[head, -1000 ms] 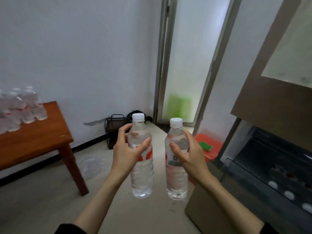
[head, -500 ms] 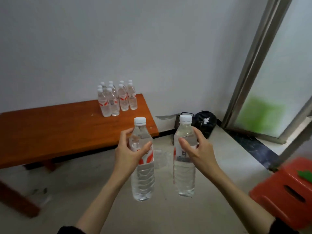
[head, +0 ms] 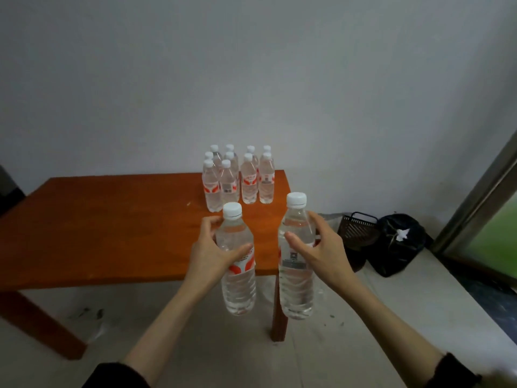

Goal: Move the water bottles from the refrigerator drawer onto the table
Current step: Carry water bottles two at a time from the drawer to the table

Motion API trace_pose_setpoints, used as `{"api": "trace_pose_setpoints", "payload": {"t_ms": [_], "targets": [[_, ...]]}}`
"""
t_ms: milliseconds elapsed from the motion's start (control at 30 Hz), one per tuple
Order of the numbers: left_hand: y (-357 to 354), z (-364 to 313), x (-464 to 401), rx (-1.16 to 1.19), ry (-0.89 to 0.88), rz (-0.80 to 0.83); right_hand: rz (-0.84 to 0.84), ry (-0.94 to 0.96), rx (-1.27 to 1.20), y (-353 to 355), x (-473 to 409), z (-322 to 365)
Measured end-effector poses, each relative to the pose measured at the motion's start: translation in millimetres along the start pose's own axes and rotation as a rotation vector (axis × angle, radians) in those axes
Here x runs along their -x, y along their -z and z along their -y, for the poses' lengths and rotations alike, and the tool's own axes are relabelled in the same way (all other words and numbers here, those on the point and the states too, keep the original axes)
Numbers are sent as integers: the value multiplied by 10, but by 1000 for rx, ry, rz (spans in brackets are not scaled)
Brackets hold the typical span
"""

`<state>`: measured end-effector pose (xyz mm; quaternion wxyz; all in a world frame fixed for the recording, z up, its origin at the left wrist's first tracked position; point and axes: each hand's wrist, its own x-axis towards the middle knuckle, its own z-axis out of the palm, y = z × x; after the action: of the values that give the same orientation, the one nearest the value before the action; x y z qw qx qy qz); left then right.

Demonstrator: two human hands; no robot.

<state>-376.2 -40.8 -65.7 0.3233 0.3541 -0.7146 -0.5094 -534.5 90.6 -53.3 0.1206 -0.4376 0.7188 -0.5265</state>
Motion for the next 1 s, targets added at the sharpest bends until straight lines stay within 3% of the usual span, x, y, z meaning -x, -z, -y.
{"api": "trace_pose_setpoints", "payload": {"t_ms": [267,433,1000], "targets": [[-125,246,-1251,-4,84,4,83,-103,116,-237,-1270,-451],[-228,503,-1905,-128,136,51,108,-219,127,-432,-1856,-839],[-679,946,-3803,-295,-21,285,207,-364,127,-1023,-3562,-1703]]}}
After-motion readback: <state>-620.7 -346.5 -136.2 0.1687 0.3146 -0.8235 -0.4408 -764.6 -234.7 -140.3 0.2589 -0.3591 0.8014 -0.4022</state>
